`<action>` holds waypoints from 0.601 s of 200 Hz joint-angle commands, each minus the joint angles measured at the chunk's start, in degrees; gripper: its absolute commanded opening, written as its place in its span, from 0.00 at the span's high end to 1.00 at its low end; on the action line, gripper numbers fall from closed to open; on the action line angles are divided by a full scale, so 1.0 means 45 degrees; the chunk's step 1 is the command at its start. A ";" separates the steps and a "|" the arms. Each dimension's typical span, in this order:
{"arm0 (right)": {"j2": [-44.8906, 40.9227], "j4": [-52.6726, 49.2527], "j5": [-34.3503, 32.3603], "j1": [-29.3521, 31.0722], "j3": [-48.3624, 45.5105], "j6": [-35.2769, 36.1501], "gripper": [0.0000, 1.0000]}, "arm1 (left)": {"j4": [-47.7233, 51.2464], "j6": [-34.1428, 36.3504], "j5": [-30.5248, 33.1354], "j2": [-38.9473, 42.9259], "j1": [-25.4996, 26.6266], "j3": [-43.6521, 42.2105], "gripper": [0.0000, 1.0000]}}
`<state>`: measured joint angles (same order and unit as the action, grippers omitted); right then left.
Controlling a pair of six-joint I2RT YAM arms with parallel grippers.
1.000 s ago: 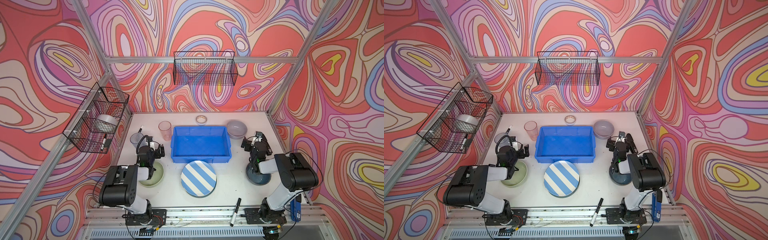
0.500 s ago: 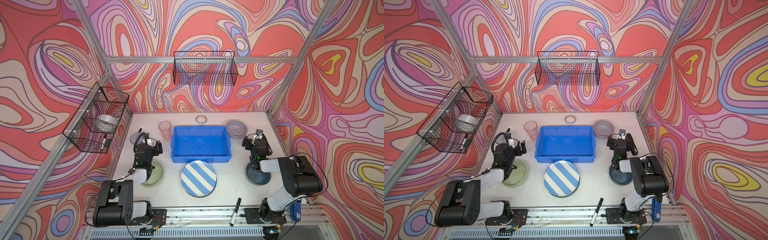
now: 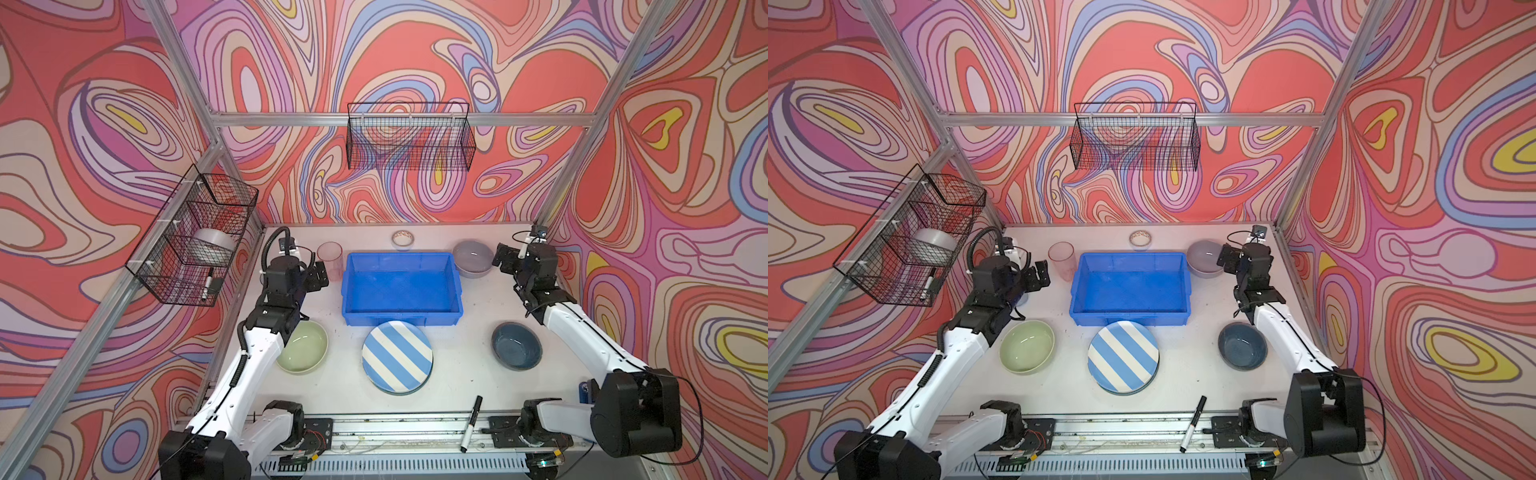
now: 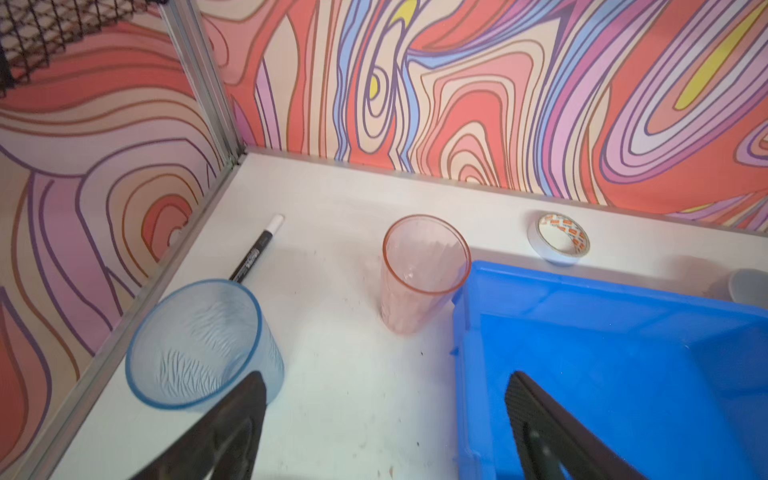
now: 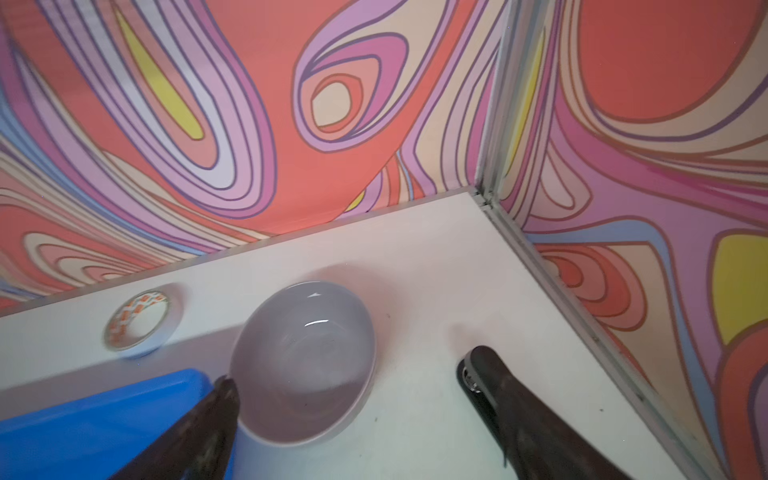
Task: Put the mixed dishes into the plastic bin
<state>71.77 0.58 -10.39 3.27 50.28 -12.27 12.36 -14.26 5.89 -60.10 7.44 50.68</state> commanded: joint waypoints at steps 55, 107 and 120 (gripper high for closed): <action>-0.1603 -0.5116 0.5544 0.0709 0.0159 -0.3089 0.13 | 0.6657 -0.2300 -0.4825 0.1566 0.0724 0.0230 0.20; -0.2274 -0.6628 0.5884 0.2911 -0.0160 -0.3520 0.25 | 0.7522 -0.4014 -0.4220 0.2915 0.3173 -0.0976 0.34; -0.2325 -0.6841 0.5922 0.3558 -0.0298 -0.3650 0.26 | 0.7536 -0.4434 -0.3861 0.3087 0.3823 -0.1351 0.35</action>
<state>62.30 -25.78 14.35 14.96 50.52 -26.81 42.48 -28.45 -12.34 -47.40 20.64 47.68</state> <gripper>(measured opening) 0.752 0.672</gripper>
